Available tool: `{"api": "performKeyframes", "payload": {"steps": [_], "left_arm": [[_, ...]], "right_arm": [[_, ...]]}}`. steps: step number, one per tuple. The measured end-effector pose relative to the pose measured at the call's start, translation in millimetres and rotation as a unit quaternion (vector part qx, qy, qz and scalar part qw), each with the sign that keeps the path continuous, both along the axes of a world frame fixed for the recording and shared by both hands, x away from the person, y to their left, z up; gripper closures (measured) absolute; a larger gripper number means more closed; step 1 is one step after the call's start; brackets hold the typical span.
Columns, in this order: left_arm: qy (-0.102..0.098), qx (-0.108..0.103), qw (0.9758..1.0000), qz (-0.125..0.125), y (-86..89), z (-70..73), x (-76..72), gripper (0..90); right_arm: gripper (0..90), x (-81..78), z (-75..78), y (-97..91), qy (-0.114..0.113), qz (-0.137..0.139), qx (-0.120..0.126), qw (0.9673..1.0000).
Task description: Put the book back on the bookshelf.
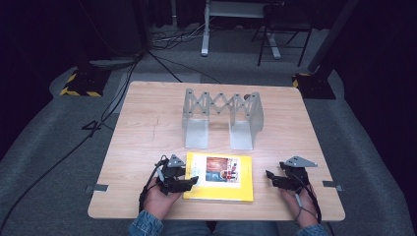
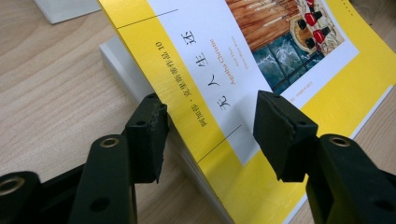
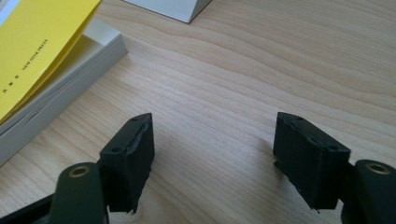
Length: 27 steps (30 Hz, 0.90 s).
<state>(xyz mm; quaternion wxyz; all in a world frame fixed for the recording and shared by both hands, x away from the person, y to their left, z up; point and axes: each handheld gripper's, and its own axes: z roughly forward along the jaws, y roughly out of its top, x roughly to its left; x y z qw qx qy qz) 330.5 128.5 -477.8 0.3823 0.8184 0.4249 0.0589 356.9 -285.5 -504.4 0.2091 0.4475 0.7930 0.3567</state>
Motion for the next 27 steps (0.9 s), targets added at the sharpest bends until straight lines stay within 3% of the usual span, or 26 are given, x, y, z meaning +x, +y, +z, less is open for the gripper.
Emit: {"api": "performKeyframes", "payload": {"steps": [6,10,14,22,25,27], "left_arm": [[-0.002,0.002,1.0000,0.005,-2.9,-4.8,-0.1,43.5],[-0.014,0.008,0.9999,-0.007,-7.0,-6.0,-0.3,46.5],[-0.012,0.006,0.9997,-0.020,-14.2,-5.8,-1.2,48.9],[-0.011,0.004,0.9998,-0.016,-16.6,-5.6,-1.5,50.3],[-0.006,0.000,0.9999,-0.013,-16.3,-5.0,-1.8,50.4],[0.002,-0.019,0.9996,-0.019,-15.4,-4.7,-1.4,51.2]], "right_arm": [[29.4,-0.1,0.0,0.1,0.000,0.000,0.000,1.0000],[29.4,-0.2,0.0,0.2,-0.001,0.000,0.000,1.0000],[32.7,-1.5,0.0,2.9,-0.001,-0.004,0.002,1.0000],[38.1,-7.6,0.1,25.3,-0.002,0.044,0.005,0.9990],[40.7,-8.6,0.2,27.7,-0.002,0.045,0.007,0.9989],[40.8,-8.5,0.2,27.7,-0.002,0.046,0.007,0.9989]]}}
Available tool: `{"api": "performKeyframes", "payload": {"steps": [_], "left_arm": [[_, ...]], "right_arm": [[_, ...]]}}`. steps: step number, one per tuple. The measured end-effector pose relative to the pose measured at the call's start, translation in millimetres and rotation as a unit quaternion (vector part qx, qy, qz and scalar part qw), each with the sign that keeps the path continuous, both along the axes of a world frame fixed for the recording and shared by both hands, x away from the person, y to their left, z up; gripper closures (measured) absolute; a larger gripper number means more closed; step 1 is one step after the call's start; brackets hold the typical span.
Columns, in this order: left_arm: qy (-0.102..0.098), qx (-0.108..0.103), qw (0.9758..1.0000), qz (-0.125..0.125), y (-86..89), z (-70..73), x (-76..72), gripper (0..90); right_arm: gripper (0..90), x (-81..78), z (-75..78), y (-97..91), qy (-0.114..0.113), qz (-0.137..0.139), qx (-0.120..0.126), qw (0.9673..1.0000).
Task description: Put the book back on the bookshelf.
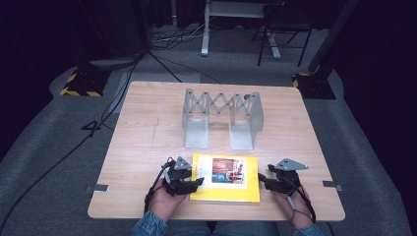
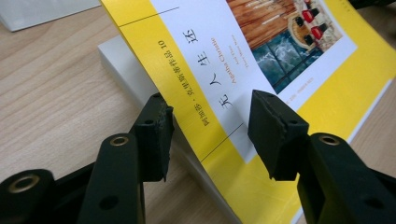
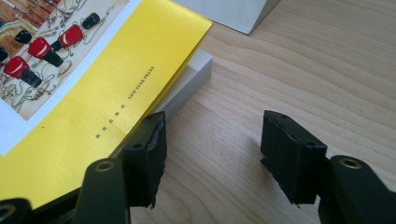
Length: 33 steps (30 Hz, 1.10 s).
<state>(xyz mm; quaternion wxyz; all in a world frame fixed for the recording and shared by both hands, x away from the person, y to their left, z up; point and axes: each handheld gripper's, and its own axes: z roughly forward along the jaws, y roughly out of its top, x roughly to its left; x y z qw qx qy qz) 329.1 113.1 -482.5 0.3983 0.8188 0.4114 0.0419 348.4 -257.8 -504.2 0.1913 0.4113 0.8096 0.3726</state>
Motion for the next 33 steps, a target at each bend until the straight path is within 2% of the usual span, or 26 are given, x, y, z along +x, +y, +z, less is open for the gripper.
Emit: {"api": "performKeyframes", "payload": {"steps": [1,2,5,7,8,11,13,16,19,22,25,27,31,33], "left_arm": [[0.007,-0.019,0.9997,-0.014,0.5,0.4,0.3,52.7],[0.008,-0.024,0.9996,-0.013,-0.1,1.2,-0.2,51.3],[0.003,-0.008,0.9999,-0.014,-4.0,2.1,-0.4,51.7],[0.003,-0.008,0.9999,-0.013,-4.6,2.2,0.0,52.7],[0.003,-0.008,0.9999,-0.013,-4.6,2.2,0.0,55.0],[-0.014,-0.006,0.9998,-0.009,-2.3,8.7,-2.0,75.6],[-0.019,-0.007,0.9996,-0.019,-2.6,15.4,-3.6,84.8],[-0.041,-0.003,0.9989,-0.024,-5.2,26.2,-7.7,89.0],[-0.045,-0.010,0.9983,-0.034,-4.4,35.4,-8.8,89.2],[-0.040,-0.023,0.9983,-0.034,-3.5,40.8,-9.1,89.2],[-0.042,-0.024,0.9982,-0.036,-4.0,45.0,-9.5,89.2],[-0.045,-0.027,0.9978,-0.039,-5.4,51.6,-9.0,89.2],[-0.043,-0.035,0.9977,-0.039,-7.8,60.2,-5.7,89.2],[-0.042,-0.038,0.9976,-0.040,-9.2,63.7,-3.2,89.2]], "right_arm": [[40.9,0.0,0.0,0.1,0.000,0.000,0.000,1.0000],[41.0,0.1,0.1,0.2,0.000,0.000,-0.001,1.0000],[41.0,0.2,0.1,0.3,0.000,0.000,-0.001,1.0000],[41.1,0.2,0.1,0.4,0.000,0.000,-0.001,1.0000],[41.1,0.2,0.1,0.4,0.000,0.000,-0.001,1.0000],[41.1,0.3,0.1,0.5,0.000,0.000,-0.001,1.0000],[41.0,0.3,0.1,0.4,0.000,-0.001,-0.001,1.0000],[39.1,0.4,0.1,-0.1,0.001,-0.006,-0.001,1.0000],[36.2,-1.1,0.1,-1.6,-0.001,-0.008,-0.005,1.0000],[37.5,-6.1,0.7,-1.7,-0.022,-0.001,-0.024,0.9995],[40.5,-13.1,4.8,-3.3,-0.037,0.003,-0.043,0.9984],[40.7,-18.3,10.7,-6.4,-0.048,0.001,-0.041,0.9980],[41.6,-33.2,25.3,-14.4,-0.085,0.007,-0.011,0.9963],[42.2,-38.3,29.6,-16.2,-0.095,0.010,-0.004,0.9954]]}}
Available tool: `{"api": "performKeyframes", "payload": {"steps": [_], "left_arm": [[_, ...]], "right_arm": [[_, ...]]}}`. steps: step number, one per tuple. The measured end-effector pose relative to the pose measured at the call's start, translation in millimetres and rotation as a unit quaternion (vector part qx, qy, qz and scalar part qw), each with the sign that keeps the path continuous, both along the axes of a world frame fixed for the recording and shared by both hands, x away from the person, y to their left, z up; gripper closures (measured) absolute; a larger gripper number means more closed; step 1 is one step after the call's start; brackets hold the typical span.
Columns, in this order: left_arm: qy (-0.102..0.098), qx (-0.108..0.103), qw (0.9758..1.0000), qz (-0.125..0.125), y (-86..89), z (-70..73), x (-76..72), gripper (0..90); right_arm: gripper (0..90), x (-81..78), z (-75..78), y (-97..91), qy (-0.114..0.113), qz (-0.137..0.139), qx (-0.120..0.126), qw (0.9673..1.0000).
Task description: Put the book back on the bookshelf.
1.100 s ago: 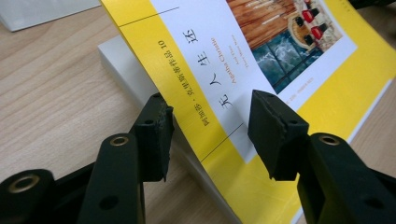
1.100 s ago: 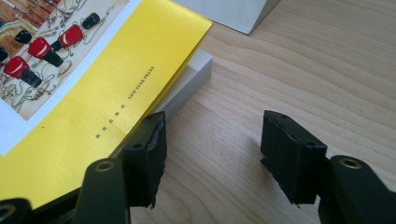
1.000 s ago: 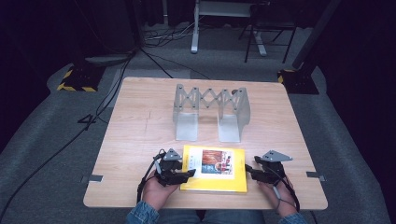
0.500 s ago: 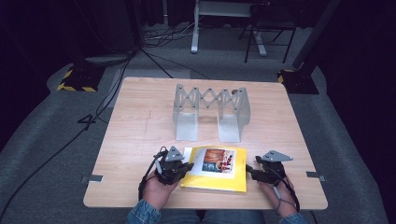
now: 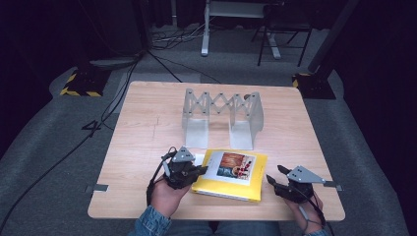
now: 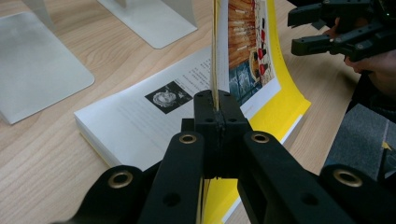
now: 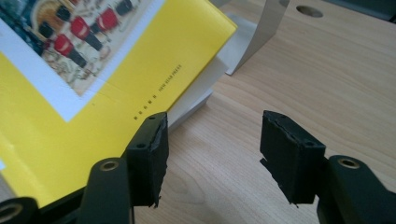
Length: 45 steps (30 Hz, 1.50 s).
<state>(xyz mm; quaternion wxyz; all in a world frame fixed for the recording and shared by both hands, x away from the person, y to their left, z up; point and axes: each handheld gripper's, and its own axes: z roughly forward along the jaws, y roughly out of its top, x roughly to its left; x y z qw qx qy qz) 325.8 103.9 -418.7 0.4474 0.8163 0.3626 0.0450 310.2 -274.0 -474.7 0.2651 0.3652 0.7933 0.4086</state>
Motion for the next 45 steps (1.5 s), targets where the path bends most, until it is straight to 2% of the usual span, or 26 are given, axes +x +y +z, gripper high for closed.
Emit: {"api": "performKeyframes", "payload": {"steps": [7,13,16,23,27,34,37,40,41,42,43,45], "left_arm": [[-0.003,0.003,1.0000,-0.004,-5.0,10.1,6.0,89.2],[-0.006,0.009,0.9999,-0.011,-8.8,15.1,6.5,89.2],[-0.006,0.008,0.9999,-0.012,-9.8,16.2,6.4,89.2],[0.003,0.004,0.9999,-0.013,-9.6,16.3,9.4,89.1],[0.008,0.000,0.9999,-0.013,-10.1,17.7,9.9,89.2],[0.008,-0.004,0.9998,-0.017,-14.1,22.8,8.2,89.2],[0.009,-0.005,0.9998,-0.018,-15.5,25.0,7.8,89.2],[0.010,-0.006,0.9997,-0.020,-16.5,25.9,7.4,89.2],[0.012,-0.007,0.9997,-0.020,-17.2,26.2,7.0,89.2],[0.013,-0.008,0.9997,-0.022,-17.6,26.4,6.8,89.2],[0.015,-0.010,0.9996,-0.023,-17.4,26.5,7.0,89.2],[0.016,-0.008,0.9996,-0.024,-16.9,25.8,7.8,89.2]], "right_arm": [[38.8,-12.0,10.4,-1.0,-0.004,0.032,0.037,0.9988],[35.5,-23.1,15.0,12.2,-0.022,0.054,0.025,0.9980],[33.9,-26.7,14.9,21.3,-0.026,0.075,0.025,0.9965],[29.7,-29.7,9.8,44.6,-0.019,0.123,0.022,0.9920],[29.1,-31.5,5.9,54.1,-0.017,0.139,0.021,0.9900],[29.0,-32.7,-2.3,66.2,-0.014,0.146,-0.005,0.9891],[28.7,-34.8,-4.9,69.6,-0.020,0.149,-0.016,0.9885],[28.3,-37.6,-8.3,74.4,-0.035,0.142,-0.042,0.9883],[28.3,-37.6,-8.3,74.4,-0.035,0.142,-0.042,0.9883],[28.4,-39.3,-9.8,77.1,-0.047,0.137,-0.057,0.9878],[27.5,-43.8,-12.7,83.4,-0.077,0.116,-0.096,0.9856],[27.7,-45.2,-15.1,86.8,-0.093,0.118,-0.115,0.9819]]}}
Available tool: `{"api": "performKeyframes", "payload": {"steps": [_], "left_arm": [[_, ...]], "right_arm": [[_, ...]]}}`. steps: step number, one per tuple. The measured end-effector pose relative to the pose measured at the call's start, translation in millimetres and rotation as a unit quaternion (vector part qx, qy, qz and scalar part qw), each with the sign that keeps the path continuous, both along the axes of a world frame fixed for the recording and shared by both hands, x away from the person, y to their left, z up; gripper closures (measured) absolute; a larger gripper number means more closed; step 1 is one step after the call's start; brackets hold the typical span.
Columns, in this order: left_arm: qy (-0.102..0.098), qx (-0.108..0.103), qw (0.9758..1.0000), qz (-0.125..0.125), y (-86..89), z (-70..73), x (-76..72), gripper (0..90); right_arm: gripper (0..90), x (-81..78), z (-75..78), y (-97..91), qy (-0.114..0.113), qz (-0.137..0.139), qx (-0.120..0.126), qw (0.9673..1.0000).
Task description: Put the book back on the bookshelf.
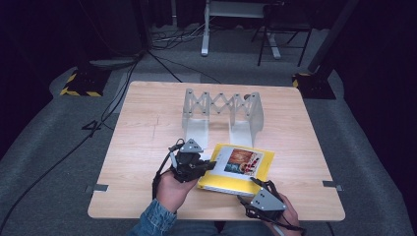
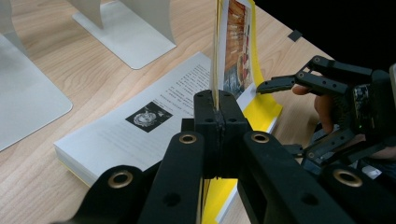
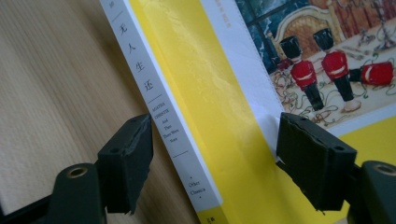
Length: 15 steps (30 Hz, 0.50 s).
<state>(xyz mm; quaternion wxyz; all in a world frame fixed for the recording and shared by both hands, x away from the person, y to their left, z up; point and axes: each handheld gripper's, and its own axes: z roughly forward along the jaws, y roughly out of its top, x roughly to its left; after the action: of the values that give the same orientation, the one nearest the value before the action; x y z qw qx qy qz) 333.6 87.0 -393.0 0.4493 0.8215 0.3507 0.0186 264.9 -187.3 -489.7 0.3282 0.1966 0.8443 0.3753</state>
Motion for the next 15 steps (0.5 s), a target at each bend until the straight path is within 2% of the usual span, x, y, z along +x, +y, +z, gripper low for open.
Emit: {"api": "performKeyframes", "payload": {"steps": [2,6,9,11,12,15], "left_arm": [[0.005,0.001,1.0000,0.001,0.3,-1.3,0.5,89.2],[0.007,0.001,1.0000,-0.001,0.4,-2.0,0.9,89.2],[0.007,0.000,1.0000,-0.001,0.9,-2.2,1.7,89.2],[0.010,0.000,1.0000,0.000,1.6,-2.9,2.5,89.1],[0.012,-0.001,0.9999,0.003,2.1,-4.0,3.3,89.2],[0.015,0.001,0.9999,0.000,2.3,-5.2,4.4,89.2]], "right_arm": [[27.9,-1.5,-4.4,4.6,-0.023,-0.007,-0.024,0.9994],[27.9,-2.2,-12.3,10.8,-0.061,-0.022,-0.050,0.9966],[28.2,-1.7,-14.4,14.8,-0.082,-0.030,-0.063,0.9942],[28.9,-1.5,-15.2,16.3,-0.085,-0.033,-0.068,0.9935],[30.2,1.0,-18.7,22.0,-0.100,-0.041,-0.088,0.9902],[30.8,3.2,-21.7,27.8,-0.110,-0.049,-0.103,0.9873]]}}
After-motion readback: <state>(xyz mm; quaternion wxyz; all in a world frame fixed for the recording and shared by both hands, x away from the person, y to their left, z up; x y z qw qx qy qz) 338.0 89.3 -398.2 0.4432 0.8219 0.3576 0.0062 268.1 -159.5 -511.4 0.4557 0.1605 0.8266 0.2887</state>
